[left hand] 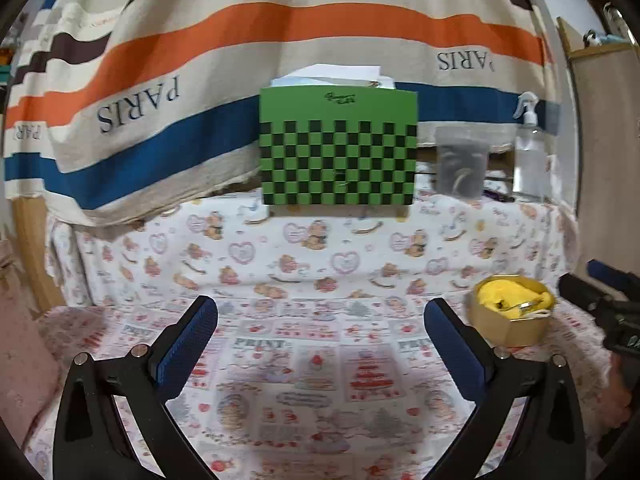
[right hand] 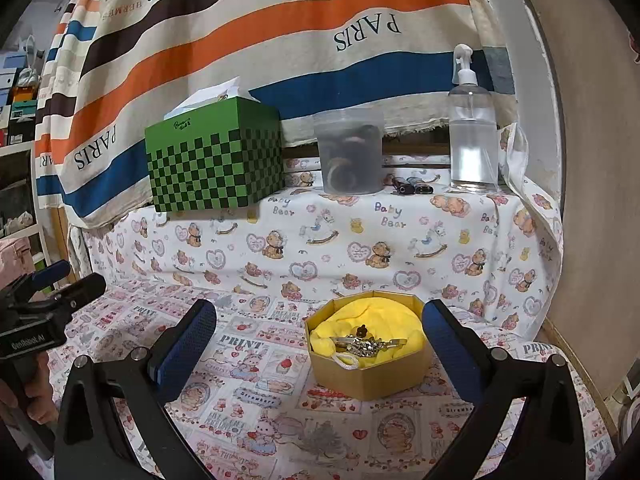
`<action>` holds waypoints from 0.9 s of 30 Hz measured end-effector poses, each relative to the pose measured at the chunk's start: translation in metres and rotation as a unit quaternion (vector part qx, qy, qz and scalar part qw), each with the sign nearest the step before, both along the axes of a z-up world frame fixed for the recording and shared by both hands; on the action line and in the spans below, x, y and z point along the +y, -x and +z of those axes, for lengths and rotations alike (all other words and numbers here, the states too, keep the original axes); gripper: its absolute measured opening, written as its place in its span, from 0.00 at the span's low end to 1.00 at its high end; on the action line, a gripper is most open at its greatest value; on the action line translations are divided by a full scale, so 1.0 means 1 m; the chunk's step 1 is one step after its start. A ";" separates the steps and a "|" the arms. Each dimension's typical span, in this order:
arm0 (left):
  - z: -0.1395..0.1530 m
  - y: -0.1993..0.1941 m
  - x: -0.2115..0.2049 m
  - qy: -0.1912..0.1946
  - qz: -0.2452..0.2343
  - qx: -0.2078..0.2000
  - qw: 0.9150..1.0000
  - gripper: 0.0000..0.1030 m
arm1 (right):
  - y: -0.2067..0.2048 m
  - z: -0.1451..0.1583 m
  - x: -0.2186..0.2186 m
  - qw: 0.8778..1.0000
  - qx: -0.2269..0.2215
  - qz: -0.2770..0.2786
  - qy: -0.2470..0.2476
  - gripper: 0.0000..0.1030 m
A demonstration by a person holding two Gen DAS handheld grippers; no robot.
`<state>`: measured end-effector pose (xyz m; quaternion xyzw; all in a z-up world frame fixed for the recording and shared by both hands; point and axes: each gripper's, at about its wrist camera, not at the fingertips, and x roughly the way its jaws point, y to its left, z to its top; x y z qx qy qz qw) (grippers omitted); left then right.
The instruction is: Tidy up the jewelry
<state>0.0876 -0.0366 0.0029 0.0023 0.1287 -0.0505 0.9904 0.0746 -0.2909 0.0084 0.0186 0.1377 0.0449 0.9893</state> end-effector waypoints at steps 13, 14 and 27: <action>-0.004 -0.003 0.001 -0.002 0.003 0.013 1.000 1.00 | 0.000 -0.001 0.006 1.000 -0.001 -0.008 0.024 1.00; -0.004 -0.003 0.000 -0.003 0.003 0.013 1.000 1.00 | 0.001 -0.001 0.008 1.000 -0.002 -0.008 0.027 1.00; -0.004 0.000 0.002 0.002 0.013 0.013 1.000 1.00 | 0.001 0.000 0.009 0.999 -0.003 -0.009 0.033 1.00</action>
